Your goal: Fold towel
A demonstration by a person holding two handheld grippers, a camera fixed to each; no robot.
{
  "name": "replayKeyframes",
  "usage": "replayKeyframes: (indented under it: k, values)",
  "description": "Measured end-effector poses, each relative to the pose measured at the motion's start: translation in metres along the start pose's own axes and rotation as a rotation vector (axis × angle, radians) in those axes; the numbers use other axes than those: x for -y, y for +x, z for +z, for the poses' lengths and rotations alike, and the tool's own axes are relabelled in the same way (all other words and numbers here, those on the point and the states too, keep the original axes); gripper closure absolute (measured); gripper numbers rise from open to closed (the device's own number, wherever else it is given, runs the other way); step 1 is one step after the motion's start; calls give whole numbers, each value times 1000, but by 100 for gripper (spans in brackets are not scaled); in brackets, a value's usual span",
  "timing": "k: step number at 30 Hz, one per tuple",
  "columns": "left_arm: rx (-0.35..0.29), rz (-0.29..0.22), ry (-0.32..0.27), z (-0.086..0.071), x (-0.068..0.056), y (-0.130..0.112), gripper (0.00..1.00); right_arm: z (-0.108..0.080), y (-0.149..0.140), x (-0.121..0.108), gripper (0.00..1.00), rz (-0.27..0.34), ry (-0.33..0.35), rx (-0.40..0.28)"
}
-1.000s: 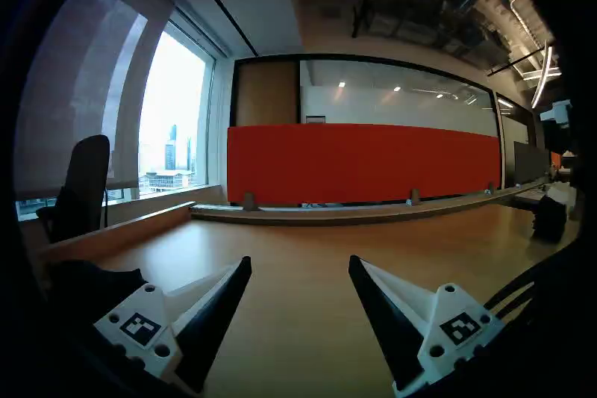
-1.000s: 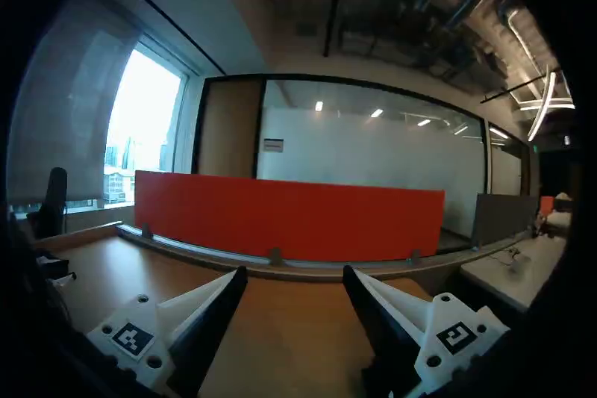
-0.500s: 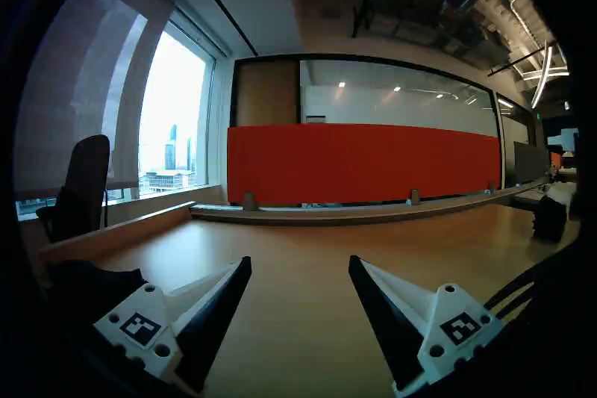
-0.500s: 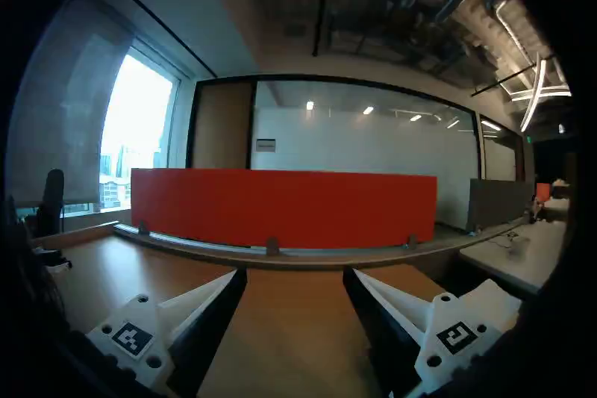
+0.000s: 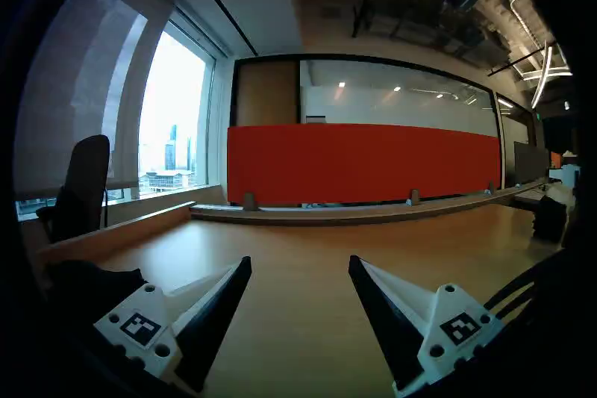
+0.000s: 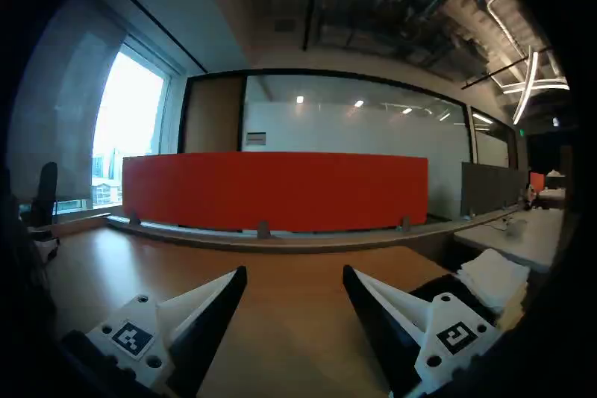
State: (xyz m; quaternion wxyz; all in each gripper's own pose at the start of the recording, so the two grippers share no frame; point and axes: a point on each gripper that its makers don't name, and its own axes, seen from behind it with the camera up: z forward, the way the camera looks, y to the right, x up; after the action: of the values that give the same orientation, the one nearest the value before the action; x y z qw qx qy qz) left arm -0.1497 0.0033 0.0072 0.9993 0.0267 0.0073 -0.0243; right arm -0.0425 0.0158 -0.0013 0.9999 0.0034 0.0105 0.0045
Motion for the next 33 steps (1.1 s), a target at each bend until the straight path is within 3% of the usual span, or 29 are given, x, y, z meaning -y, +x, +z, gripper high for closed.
replayKeyframes:
  k: [14,33]
  values:
    - [0,0,0,0,-1,0,3,4,-43,5,0,48,-5,-4]
    - [0,0,0,0,0,-1,3,8,-60,10,0,1,5,12]
